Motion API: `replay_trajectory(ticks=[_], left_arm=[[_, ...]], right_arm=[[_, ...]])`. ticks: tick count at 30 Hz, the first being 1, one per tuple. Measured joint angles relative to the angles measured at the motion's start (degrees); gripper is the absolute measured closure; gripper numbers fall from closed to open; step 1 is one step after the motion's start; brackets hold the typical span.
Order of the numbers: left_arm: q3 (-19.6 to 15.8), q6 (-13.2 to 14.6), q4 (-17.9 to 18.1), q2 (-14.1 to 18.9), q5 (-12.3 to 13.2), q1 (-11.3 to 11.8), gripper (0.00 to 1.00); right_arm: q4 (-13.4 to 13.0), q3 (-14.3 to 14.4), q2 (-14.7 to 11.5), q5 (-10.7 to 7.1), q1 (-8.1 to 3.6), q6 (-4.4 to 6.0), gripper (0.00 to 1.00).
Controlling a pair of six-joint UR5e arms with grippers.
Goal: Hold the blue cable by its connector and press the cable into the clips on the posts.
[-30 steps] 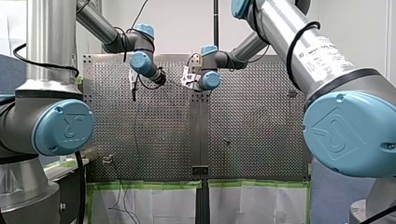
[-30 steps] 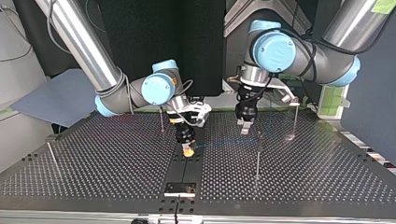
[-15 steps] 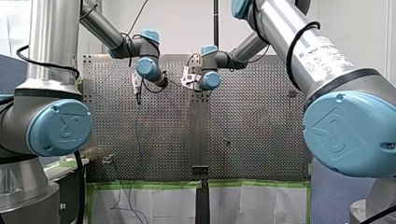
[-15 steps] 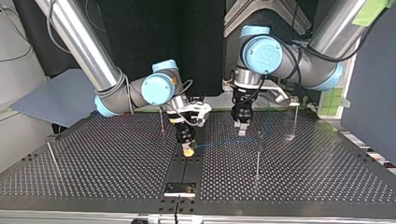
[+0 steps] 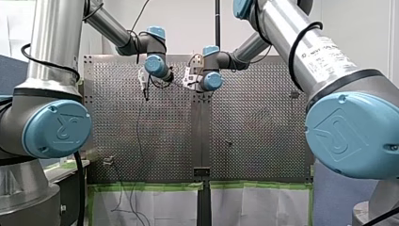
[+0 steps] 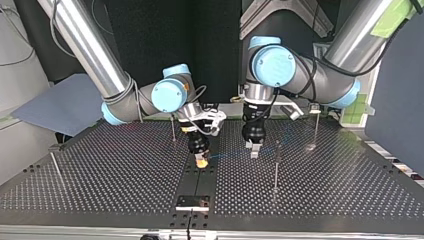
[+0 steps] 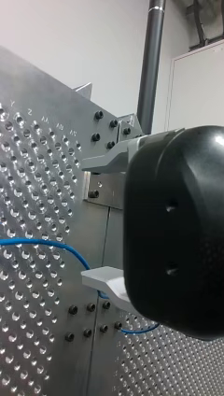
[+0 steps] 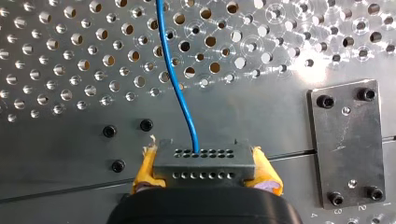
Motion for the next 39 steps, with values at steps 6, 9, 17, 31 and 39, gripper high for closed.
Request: replay_trajectory(ticks=[6, 9, 17, 31, 39], left_arm=[[1.13, 0.21, -0.33, -2.20, -0.39, -0.14, 0.01], [1.64, 0.27, 0.24, -2.71, -1.15, -0.12, 0.01], [3.64, 0.35, 0.54, -2.89, -1.95, 0.04, 0.01], [3.88, 4.26, 1.48, -2.89, -4.18, -0.15, 0.31], [3.87, 4.75, 2.00, -2.89, -4.28, -0.17, 0.58]], right_arm=[[0.04, 0.00, 0.00, -0.04, -0.05, 0.03, 1.00], [0.02, 0.00, 0.01, -0.03, -0.08, 0.02, 1.00], [0.03, 0.00, 0.07, -0.03, -0.43, -0.11, 1.00], [0.07, 0.00, 0.23, -0.04, -1.08, -0.42, 1.00], [0.08, 0.00, 0.25, -0.10, -1.13, -0.57, 1.00]])
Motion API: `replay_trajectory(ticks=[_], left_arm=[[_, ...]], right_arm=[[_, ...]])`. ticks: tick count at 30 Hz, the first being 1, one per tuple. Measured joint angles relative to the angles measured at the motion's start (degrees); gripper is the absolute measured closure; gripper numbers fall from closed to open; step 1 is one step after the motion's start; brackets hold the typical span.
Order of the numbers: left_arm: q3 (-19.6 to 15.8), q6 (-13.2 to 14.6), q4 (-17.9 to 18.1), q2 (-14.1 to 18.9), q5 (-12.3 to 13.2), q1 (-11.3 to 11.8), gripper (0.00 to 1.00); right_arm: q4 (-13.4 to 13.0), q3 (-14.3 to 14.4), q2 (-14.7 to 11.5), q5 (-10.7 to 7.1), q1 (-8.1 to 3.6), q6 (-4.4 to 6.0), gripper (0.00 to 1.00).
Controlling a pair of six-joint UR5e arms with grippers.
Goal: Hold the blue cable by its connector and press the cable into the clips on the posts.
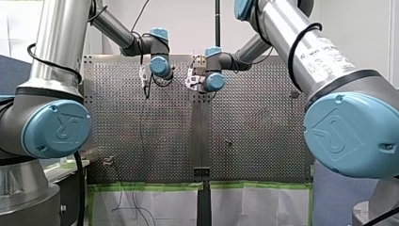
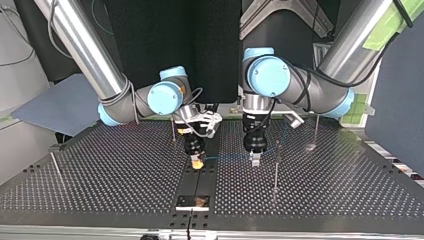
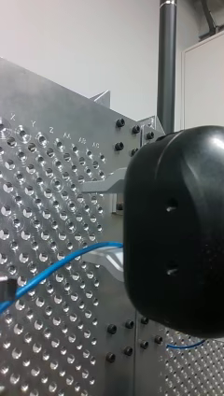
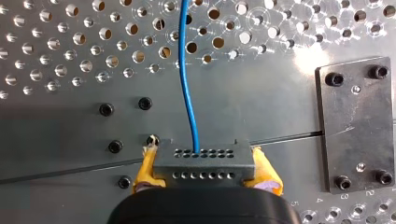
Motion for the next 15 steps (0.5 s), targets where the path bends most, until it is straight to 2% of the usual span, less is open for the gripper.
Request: replay_trajectory(ticks=[7, 15], left_arm=[[0.00, 0.13, 0.21, 0.00, -0.50, 0.00, 0.58], [0.00, 0.05, 2.29, -0.03, -1.12, -0.08, 0.58]], right_arm=[[0.14, 0.00, 0.03, -0.02, 0.03, -0.01, 1.00], [0.18, 0.00, 0.02, -0.01, 0.28, -0.01, 1.00]])
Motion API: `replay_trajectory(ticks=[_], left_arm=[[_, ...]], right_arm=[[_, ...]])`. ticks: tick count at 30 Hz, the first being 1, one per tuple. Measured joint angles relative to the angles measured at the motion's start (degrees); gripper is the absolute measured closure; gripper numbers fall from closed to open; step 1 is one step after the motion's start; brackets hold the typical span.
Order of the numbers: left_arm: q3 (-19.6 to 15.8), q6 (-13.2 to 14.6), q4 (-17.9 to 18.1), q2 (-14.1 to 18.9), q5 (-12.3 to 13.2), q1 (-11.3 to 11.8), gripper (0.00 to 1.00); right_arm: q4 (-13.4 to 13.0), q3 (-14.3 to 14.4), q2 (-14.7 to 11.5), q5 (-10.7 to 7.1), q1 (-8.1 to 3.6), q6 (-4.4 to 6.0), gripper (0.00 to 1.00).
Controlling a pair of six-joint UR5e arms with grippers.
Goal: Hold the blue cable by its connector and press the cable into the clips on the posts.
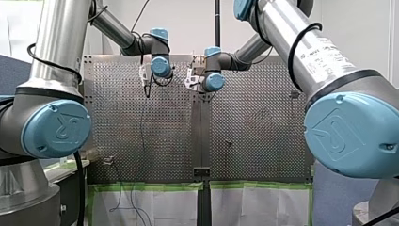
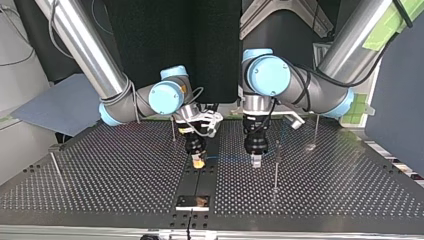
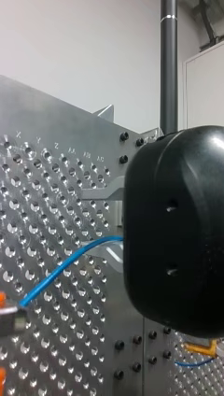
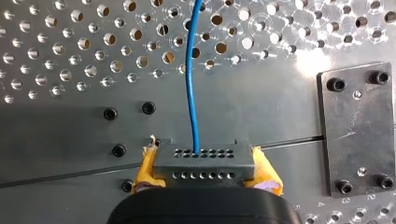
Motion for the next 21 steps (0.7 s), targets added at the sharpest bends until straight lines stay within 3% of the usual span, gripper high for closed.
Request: replay_trajectory(ticks=[6, 14, 21], left_arm=[[0.00, 0.01, 1.21, -0.10, -0.83, -0.17, 0.58], [0.01, 1.52, 0.82, -2.77, -2.56, -0.74, 0.55], [0.01, 1.58, 1.96, -3.12, -4.48, -0.96, 0.55]], right_arm=[[0.00, 0.00, 0.01, 0.03, 0.06, 0.01, 1.00], [0.17, 0.00, 0.02, 0.06, 0.03, 0.11, 1.00], [1.35, 0.07, 0.06, 0.94, -0.40, -0.45, 1.00]])
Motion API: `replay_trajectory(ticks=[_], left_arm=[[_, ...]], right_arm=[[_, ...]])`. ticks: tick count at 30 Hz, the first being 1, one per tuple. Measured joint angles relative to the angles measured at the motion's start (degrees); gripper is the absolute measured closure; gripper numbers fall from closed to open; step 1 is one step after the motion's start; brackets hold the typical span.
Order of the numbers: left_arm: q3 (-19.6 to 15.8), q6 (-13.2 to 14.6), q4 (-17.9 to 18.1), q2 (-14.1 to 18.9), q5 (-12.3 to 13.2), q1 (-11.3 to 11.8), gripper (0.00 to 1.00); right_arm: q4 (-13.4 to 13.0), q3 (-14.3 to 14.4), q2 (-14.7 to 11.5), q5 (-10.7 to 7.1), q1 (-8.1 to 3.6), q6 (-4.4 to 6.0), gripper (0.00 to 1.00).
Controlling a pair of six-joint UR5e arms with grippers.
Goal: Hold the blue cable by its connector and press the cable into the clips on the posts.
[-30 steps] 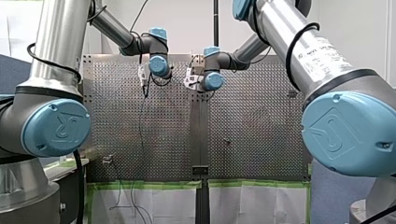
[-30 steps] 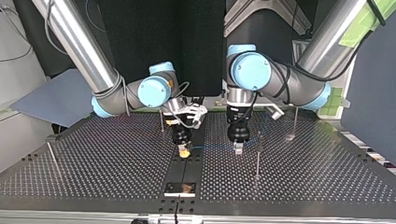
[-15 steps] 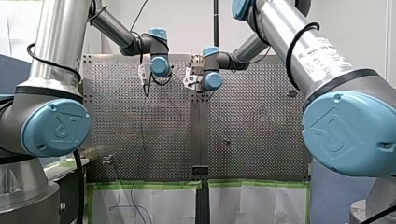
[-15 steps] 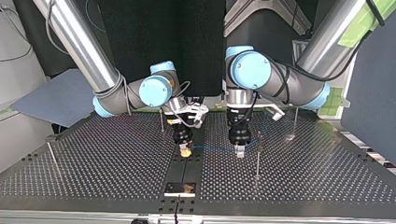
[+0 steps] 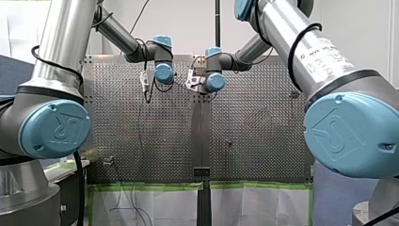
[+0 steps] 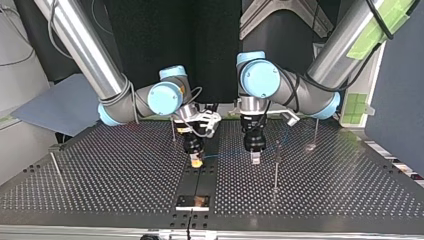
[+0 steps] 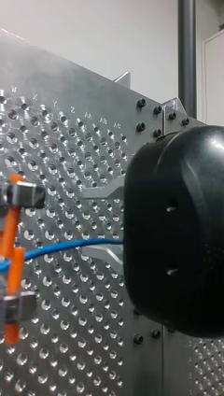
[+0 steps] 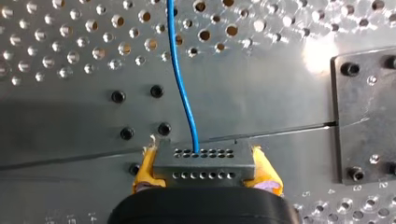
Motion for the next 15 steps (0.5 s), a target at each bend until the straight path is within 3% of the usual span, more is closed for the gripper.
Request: replay_trajectory(ticks=[8, 13, 15], left_arm=[[-0.01, 0.11, 1.20, -0.02, -0.20, -0.16, 0.55], [-0.01, 0.32, 1.55, -0.02, 0.00, -0.55, 0.66], [-0.01, 0.33, 1.57, -0.02, 0.00, -0.72, 0.80]], right_arm=[[0.47, 0.01, 0.05, 0.22, 0.02, -0.33, 1.00], [0.50, 0.02, 0.09, 0.27, 0.03, -0.34, 1.00], [0.50, 0.02, 0.09, 0.27, 0.03, -0.34, 1.00]])
